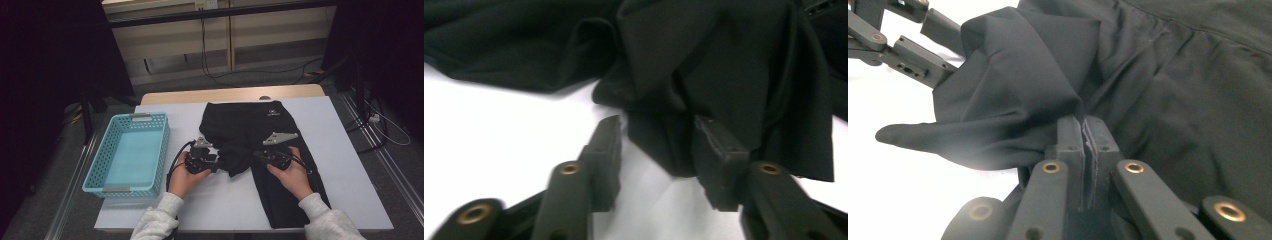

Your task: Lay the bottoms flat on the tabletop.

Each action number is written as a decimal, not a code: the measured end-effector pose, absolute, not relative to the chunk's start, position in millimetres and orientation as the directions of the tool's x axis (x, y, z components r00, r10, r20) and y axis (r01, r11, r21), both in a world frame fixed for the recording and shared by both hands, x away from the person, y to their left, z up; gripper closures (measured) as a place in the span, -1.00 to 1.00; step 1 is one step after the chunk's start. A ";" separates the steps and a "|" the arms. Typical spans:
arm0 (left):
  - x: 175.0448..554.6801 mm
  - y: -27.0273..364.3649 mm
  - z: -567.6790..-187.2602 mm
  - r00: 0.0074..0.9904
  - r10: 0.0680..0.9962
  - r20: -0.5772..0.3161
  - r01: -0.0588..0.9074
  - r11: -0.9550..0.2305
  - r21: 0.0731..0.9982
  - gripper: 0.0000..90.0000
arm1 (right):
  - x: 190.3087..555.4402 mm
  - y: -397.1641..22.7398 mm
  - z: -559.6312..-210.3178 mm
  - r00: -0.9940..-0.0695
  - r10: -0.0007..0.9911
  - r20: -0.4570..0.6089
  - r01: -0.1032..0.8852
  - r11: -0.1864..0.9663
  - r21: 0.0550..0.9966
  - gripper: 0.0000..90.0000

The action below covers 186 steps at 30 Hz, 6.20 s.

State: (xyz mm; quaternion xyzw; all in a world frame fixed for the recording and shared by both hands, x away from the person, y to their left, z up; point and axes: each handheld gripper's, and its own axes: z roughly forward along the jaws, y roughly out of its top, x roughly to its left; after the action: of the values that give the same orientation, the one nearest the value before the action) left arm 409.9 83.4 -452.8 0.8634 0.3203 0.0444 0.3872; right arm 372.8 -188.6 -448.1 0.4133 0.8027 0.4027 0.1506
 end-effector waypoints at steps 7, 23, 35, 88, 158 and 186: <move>410.8 78.6 -451.1 0.790 0.570 -0.225 0.555 -0.510 0.657 0.84 | 368.8 -186.7 -449.2 -0.622 0.779 0.076 0.537 0.354 0.766 0.94; 421.3 103.9 -422.0 0.740 0.630 -0.235 0.548 -0.362 0.754 0.96 | 367.2 -189.0 -447.3 -0.617 0.782 0.092 0.529 0.325 0.784 0.91; 426.7 107.4 -424.9 0.718 0.655 -0.234 0.564 -0.352 0.747 0.96 | 368.2 -183.7 -447.8 -0.613 0.789 0.037 0.507 0.357 0.784 0.65; 424.3 104.2 -424.1 0.715 0.661 -0.227 0.563 -0.351 0.748 0.95 | 347.2 -155.3 -417.4 -0.733 0.663 0.151 0.475 0.341 0.811 0.99; 433.5 109.4 -445.4 0.736 0.661 -0.148 0.539 -0.440 0.718 0.03 | 335.9 -154.2 -441.5 -0.749 0.655 0.100 0.487 0.441 0.754 0.21; 426.1 103.0 -430.6 0.685 0.688 -0.240 0.621 -0.379 0.686 0.96 | 337.8 -124.0 -454.2 -0.771 0.636 0.027 0.458 0.524 0.718 0.03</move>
State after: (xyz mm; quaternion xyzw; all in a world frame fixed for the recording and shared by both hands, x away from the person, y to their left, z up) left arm 426.1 103.0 -430.6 0.8294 0.3945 0.0422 0.3934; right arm 337.8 -124.0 -454.2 0.3162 0.8647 0.3713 0.1203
